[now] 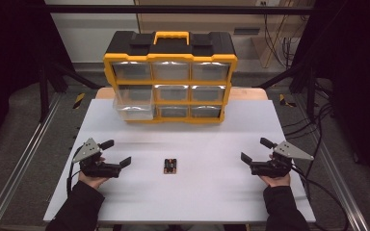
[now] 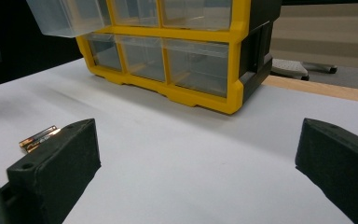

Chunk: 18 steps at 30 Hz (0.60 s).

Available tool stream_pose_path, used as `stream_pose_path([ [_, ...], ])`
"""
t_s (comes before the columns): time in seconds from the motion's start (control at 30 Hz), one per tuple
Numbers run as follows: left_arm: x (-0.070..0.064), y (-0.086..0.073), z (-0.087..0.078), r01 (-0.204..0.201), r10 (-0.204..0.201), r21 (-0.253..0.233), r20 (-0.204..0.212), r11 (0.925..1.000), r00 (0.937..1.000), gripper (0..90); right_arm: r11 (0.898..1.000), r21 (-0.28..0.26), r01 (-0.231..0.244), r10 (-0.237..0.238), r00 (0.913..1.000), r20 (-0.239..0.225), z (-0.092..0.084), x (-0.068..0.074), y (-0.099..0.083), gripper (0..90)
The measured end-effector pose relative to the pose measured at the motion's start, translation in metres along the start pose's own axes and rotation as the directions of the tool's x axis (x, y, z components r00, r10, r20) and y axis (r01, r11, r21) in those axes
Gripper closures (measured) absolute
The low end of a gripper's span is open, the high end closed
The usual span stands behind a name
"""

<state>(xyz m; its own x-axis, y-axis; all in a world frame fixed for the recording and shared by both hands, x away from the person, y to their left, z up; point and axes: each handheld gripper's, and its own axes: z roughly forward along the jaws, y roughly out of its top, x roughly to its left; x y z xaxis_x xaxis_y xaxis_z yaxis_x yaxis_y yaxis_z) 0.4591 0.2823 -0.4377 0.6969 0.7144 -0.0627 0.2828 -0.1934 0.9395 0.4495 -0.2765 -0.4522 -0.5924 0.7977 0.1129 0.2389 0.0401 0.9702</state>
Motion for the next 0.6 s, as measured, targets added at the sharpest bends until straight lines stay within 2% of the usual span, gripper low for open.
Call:
stream_pose_path([
  [0.6, -0.0031, 0.0058, 0.0003, -0.006, 0.006, -0.001, -0.008, 1.0000, 0.9999, 0.0, 1.000, 0.011, 0.010, -0.010, 0.9999, -0.003, 0.0006, 0.0009, -0.0014, 0.3],
])
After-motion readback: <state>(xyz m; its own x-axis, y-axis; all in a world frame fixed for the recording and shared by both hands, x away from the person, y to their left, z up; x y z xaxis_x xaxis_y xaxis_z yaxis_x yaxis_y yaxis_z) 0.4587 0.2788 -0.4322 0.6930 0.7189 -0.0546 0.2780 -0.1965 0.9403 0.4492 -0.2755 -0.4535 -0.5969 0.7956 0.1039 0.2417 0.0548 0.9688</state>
